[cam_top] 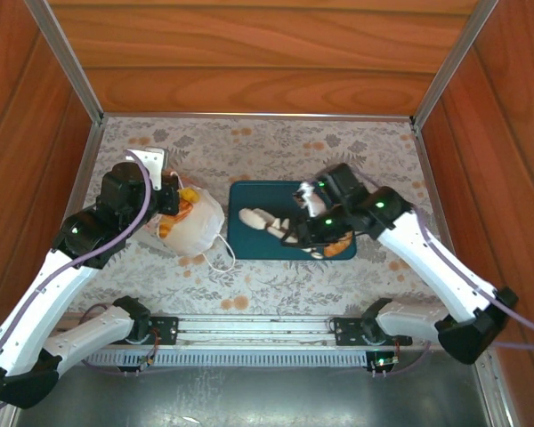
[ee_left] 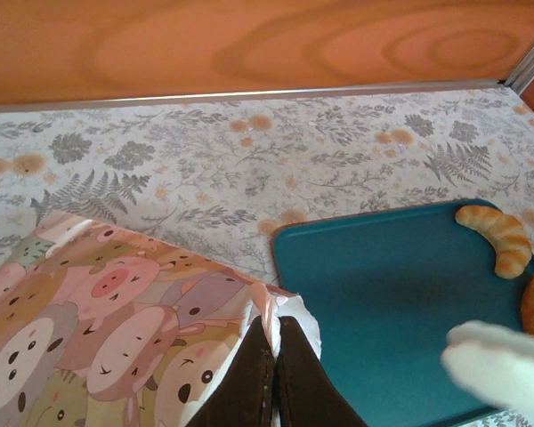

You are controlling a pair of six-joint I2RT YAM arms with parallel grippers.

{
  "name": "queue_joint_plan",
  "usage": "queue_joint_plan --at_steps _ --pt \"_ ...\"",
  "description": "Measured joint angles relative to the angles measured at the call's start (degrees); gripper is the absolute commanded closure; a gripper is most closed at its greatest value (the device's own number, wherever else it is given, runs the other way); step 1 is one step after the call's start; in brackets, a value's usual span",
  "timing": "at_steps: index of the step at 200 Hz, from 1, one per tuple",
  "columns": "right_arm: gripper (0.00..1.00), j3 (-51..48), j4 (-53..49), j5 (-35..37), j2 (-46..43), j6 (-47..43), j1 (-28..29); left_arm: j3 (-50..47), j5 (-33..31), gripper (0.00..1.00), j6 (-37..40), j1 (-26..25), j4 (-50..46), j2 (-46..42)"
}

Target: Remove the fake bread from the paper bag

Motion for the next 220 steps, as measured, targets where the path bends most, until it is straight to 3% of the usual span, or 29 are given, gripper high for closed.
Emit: queue_joint_plan --at_steps 33,110,165,220 --pt "0.63 0.11 6.67 8.59 5.29 -5.92 8.7 -0.55 -0.55 1.0 -0.72 -0.02 -0.87 0.31" --pt "0.6 3.37 14.62 24.87 18.45 -20.92 17.68 0.13 0.15 1.0 -2.6 -0.02 -1.62 5.09" --pt "0.62 7.69 17.4 38.25 29.09 -22.51 18.95 0.98 0.81 1.0 -2.67 -0.02 -1.62 5.55" --pt "0.59 11.41 21.0 44.85 35.41 -23.67 19.02 0.98 2.1 1.0 -2.64 -0.02 -1.62 5.84"
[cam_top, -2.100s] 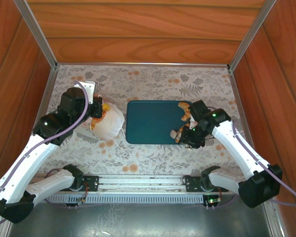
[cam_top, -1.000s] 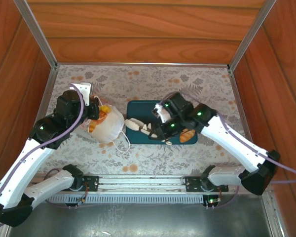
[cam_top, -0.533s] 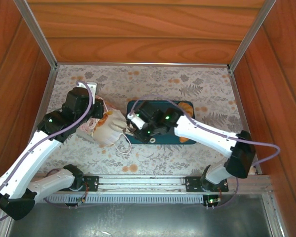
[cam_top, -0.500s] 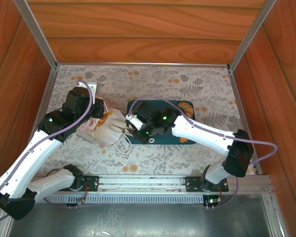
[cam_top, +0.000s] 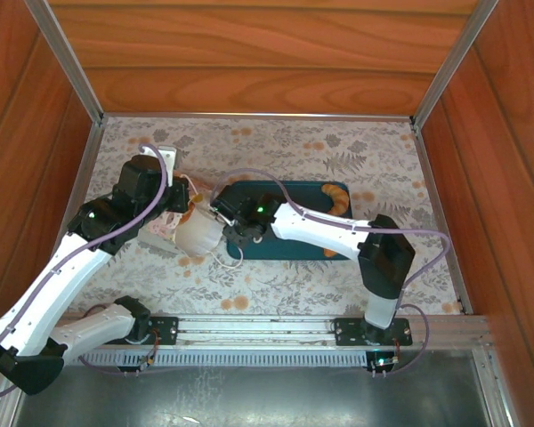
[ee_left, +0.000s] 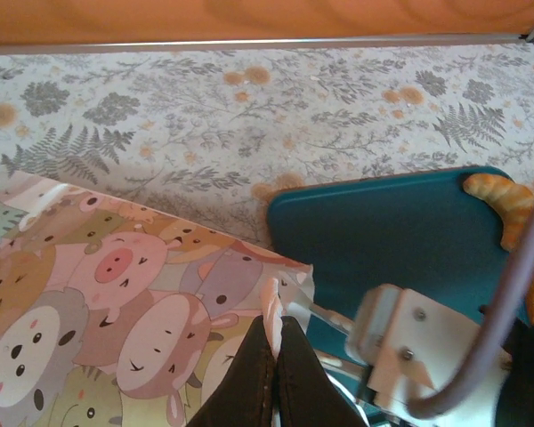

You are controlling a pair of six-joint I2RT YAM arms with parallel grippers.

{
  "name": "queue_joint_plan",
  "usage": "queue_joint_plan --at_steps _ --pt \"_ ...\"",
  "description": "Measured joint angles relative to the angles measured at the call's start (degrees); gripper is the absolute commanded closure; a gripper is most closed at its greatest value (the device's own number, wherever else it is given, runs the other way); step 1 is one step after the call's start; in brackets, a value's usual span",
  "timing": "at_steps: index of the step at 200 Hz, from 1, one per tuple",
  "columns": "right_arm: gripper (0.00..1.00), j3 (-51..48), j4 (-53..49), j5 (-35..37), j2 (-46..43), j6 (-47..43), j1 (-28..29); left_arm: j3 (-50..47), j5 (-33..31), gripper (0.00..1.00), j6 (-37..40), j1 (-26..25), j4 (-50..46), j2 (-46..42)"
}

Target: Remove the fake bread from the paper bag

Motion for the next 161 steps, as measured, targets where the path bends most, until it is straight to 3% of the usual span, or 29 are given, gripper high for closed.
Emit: queue_joint_plan --at_steps 114,161 --pt "0.6 5.18 2.4 3.41 6.32 -2.95 0.02 0.2 1.51 1.0 0.83 0.0 0.07 0.98" --pt "0.77 6.08 2.84 5.09 8.33 -2.86 0.04 0.2 1.75 1.0 0.83 0.0 0.04 1.07"
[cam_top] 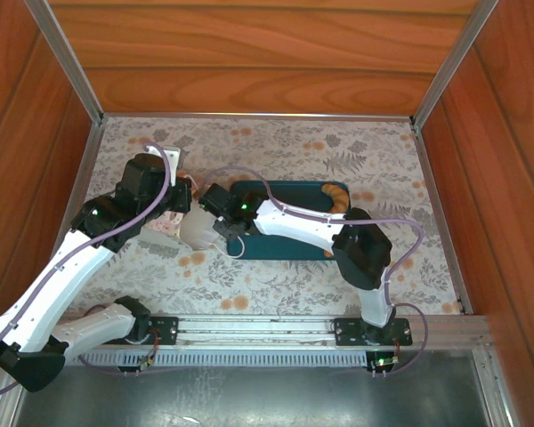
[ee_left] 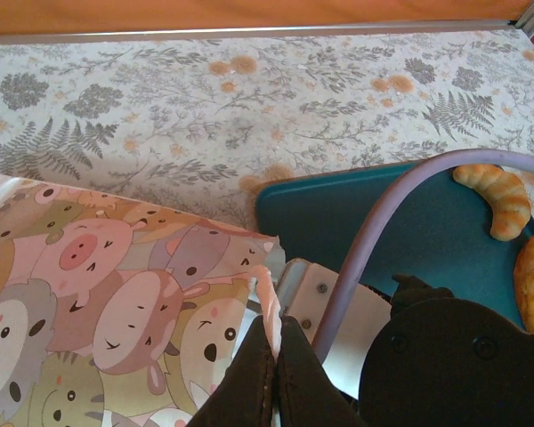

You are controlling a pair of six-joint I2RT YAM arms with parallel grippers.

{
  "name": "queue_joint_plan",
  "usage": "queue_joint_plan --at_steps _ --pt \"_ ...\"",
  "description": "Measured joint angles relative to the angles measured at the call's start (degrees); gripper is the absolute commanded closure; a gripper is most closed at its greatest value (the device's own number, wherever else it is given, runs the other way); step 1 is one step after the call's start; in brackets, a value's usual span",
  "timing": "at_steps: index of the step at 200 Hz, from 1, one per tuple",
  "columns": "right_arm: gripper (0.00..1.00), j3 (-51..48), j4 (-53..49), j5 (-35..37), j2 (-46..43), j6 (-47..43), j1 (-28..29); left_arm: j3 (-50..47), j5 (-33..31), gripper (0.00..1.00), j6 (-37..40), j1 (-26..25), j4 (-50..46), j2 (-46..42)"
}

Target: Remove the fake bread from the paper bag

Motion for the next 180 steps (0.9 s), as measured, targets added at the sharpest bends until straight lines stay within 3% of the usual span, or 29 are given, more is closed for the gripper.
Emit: queue_joint_plan --at_steps 55,89,138,180 --pt "0.8 0.15 -2.1 -0.5 -1.22 2.21 0.02 0.0 -0.26 1.0 -0.02 0.0 0.02 -0.02" --pt "0.79 -1.14 -6.51 -3.93 -7.8 7.65 -0.04 0.0 -0.39 1.0 -0.02 0.0 0.02 -0.02" --pt "0.77 -7.32 -9.33 -15.56 -19.02 18.78 -1.33 0.0 -0.42 1.0 -0.04 0.0 0.04 0.22" --pt "0.76 -12.87 -11.02 -28.35 -21.14 25.7 -3.15 0.0 -0.42 1.0 -0.04 0.0 0.02 0.31"
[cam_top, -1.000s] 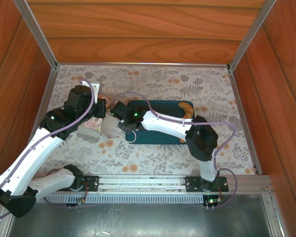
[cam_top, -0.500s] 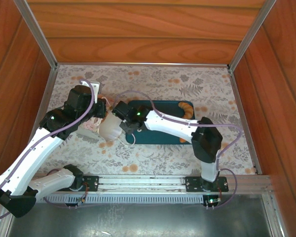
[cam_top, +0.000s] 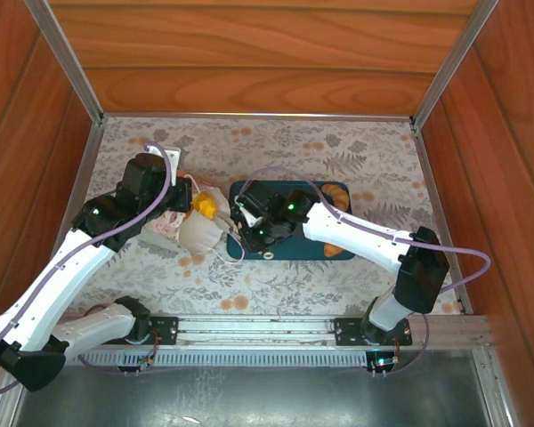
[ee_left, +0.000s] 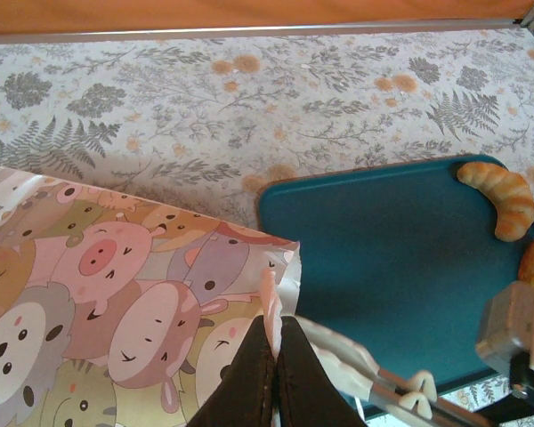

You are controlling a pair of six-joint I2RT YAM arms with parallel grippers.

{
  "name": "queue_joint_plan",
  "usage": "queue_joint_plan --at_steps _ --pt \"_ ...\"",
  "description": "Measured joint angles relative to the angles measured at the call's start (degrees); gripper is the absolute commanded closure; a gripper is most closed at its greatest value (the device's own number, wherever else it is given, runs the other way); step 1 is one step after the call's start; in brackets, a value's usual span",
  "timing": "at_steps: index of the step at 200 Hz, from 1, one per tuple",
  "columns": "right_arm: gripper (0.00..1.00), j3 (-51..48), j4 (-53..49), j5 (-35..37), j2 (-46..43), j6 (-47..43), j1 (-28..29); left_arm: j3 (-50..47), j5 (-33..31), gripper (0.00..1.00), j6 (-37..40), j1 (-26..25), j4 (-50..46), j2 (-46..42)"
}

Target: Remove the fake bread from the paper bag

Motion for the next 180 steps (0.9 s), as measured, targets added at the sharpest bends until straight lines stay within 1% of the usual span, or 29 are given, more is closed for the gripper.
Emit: queue_joint_plan --at_steps 11,24,33,47,62,98,152,180 --pt "0.72 -0.92 -0.17 -2.82 0.02 1.25 -0.37 0.0 0.02 1.0 -0.02 0.0 0.02 0.0" --pt "0.71 -1.27 -0.55 -5.95 0.46 2.49 -0.85 0.0 0.04 1.0 0.0 0.0 0.0 0.0" --pt "0.67 -1.29 -0.72 -7.23 1.01 3.3 -1.18 0.0 0.07 1.0 -0.02 0.0 0.0 0.0" --pt "0.66 -1.27 -0.76 -8.74 1.95 4.0 -1.7 0.0 0.07 1.0 -0.07 0.0 0.0 0.0" --pt "0.63 -0.87 -1.49 -9.38 3.04 4.09 -2.23 0.0 0.09 1.0 -0.26 0.0 0.02 0.0" --pt "0.59 1.97 -4.42 -8.41 3.67 2.71 -2.29 0.13 0.11 1.0 -0.39 0.0 -0.04 0.0" --pt "0.57 6.54 -9.62 -3.43 3.61 -2.67 -2.21 0.63 0.13 1.0 -0.42 0.0 0.0 0.0" --pt "0.57 12.33 -12.09 -1.09 6.45 -5.51 -2.14 0.63 0.2 1.0 -0.42 0.0 0.02 0.07"
